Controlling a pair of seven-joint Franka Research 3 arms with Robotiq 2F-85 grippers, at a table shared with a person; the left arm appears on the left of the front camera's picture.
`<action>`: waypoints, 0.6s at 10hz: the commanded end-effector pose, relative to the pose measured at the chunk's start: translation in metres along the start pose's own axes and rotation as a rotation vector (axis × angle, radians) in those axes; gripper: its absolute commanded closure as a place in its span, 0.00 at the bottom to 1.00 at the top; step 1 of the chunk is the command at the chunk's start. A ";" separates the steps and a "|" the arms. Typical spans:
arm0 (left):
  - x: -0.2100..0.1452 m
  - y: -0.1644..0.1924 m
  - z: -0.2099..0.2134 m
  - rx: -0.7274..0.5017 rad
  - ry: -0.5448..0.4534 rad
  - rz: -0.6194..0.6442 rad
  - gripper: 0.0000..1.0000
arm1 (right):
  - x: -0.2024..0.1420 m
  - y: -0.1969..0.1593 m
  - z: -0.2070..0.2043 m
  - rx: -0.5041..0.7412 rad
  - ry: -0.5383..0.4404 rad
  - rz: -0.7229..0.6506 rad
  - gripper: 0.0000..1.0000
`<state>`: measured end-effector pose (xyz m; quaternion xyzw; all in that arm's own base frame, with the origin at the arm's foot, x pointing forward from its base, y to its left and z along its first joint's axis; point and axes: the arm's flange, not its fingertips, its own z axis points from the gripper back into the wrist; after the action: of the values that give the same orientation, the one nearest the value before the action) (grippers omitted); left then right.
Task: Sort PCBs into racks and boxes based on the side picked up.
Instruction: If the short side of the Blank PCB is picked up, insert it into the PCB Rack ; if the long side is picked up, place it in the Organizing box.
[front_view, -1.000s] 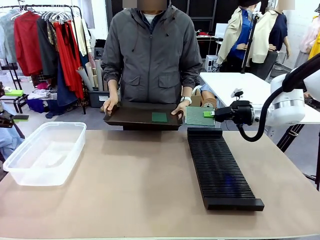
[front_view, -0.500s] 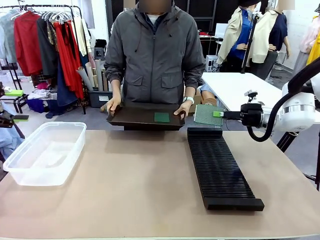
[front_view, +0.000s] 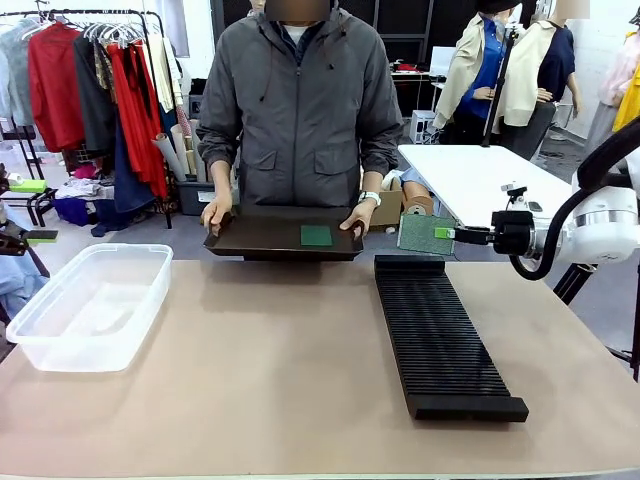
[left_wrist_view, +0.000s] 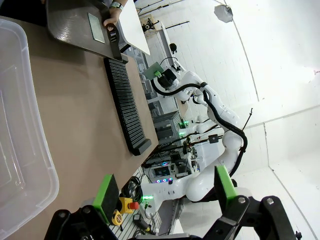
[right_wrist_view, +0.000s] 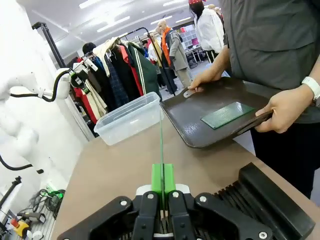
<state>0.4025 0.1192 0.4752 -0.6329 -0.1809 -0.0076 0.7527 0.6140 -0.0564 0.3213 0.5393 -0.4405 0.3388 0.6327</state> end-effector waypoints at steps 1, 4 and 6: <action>-0.001 -0.001 0.000 -0.006 -0.001 0.005 0.00 | -0.003 -0.004 0.003 0.004 0.021 0.064 1.00; -0.001 -0.001 0.000 -0.006 -0.001 0.005 0.00 | -0.018 -0.011 0.009 -0.006 0.066 0.086 1.00; -0.001 -0.001 0.000 -0.006 -0.001 0.005 0.00 | -0.031 -0.017 0.008 -0.008 0.095 0.089 1.00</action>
<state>0.4025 0.1192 0.4752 -0.6329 -0.1809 -0.0076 0.7527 0.6105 -0.0644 0.2891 0.5141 -0.4320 0.3721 0.6408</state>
